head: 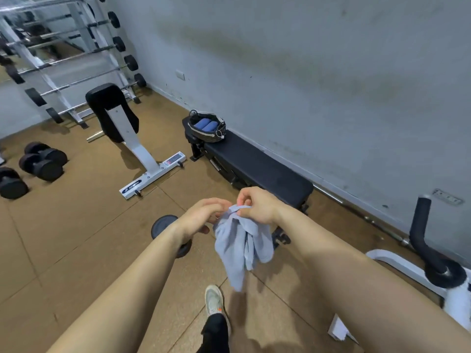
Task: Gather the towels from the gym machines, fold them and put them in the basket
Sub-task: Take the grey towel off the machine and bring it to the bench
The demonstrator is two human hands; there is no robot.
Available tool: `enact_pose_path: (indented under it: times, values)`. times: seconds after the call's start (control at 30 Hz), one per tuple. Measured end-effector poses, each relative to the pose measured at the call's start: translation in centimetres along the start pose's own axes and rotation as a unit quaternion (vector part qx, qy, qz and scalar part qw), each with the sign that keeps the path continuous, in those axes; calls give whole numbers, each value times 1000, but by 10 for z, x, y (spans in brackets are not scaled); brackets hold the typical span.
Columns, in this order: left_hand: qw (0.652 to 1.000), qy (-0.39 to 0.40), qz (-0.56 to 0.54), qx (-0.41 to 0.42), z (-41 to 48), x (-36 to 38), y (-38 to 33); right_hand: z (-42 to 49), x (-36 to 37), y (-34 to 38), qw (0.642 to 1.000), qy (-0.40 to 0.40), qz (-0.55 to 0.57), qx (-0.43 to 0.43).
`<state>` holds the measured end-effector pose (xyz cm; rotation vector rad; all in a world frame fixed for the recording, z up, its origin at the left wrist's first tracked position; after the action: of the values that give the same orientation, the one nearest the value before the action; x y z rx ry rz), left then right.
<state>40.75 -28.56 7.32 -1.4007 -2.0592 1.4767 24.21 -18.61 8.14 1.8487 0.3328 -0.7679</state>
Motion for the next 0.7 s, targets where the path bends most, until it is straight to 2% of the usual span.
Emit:
enact_pose_path:
  times: [0.23, 0.33, 0.5, 0.6, 0.7]
  values:
    - [996, 89, 3, 18, 154, -50, -35, 147, -46, -6, 999, -25, 14, 29]
    - [994, 104, 22, 33, 211, -70, -61, 208, -66, 3, 998, -32, 24, 41]
    - [988, 38, 133, 75, 313, -108, -96, 292, -89, -4, 993, -56, 64, 82]
    - [964, -12, 239, 117, 381, -120, -111, 343, -105, -23, 990, -68, 80, 92]
    - [952, -5, 259, 166, 450, -125, -132, 394, -123, -49, 987, -85, 84, 109]
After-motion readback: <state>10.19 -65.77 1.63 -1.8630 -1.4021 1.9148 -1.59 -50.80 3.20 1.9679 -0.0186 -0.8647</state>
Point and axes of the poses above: each hand's wrist, its own z-axis towards the middle knuckle, its own x-axis out of the palm, y = z × x, the point moved 2 cm from there along z, towards the middle knuckle, and after that the axes turned 6 degrees about -y, right-handed, at the moved point
